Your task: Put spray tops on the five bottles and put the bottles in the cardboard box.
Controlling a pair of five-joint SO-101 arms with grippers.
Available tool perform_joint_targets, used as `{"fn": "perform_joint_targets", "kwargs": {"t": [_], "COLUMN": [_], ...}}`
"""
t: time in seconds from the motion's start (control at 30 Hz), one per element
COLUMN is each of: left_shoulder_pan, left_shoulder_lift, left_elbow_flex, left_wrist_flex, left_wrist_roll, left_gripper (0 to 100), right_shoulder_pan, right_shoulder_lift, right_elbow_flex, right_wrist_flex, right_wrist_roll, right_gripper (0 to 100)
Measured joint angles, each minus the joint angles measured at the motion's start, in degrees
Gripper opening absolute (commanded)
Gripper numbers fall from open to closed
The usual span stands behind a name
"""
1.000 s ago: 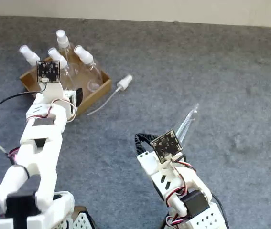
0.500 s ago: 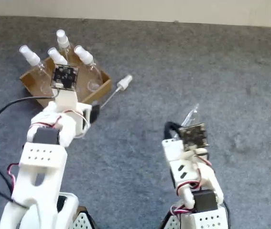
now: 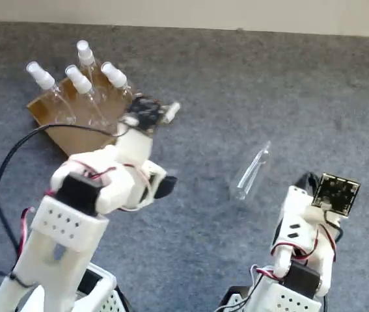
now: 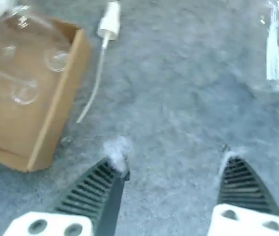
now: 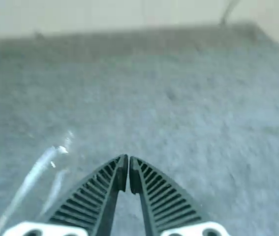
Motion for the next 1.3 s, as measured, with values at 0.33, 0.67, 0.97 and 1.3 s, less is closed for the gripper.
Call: {"fn": "perform_joint_targets", "kwargs": {"t": [0.33,0.67,0.97,1.3], "left_shoulder_pan": [8.79,13.80,13.71,14.86], "left_shoulder_lift": [21.54,44.13,62.07,80.44], "left_elbow_flex": [-17.05,-35.60,-58.29,-80.88], "left_wrist_flex": [3.87,4.48,12.92,18.46], "left_wrist_roll": [0.00,0.00,0.00,-0.09], "left_gripper": [24,24,24,24], "right_shoulder_pan": [9.14,9.58,9.58,9.58], "right_shoulder_lift": [0.00,-0.18,0.00,0.00], "right_elbow_flex": [2.64,5.36,5.45,5.45], "right_wrist_flex": [17.23,24.70,24.70,24.88], "right_wrist_roll": [0.00,0.00,-5.71,-7.30], "right_gripper": [1.3,0.5,0.5,0.5]}}
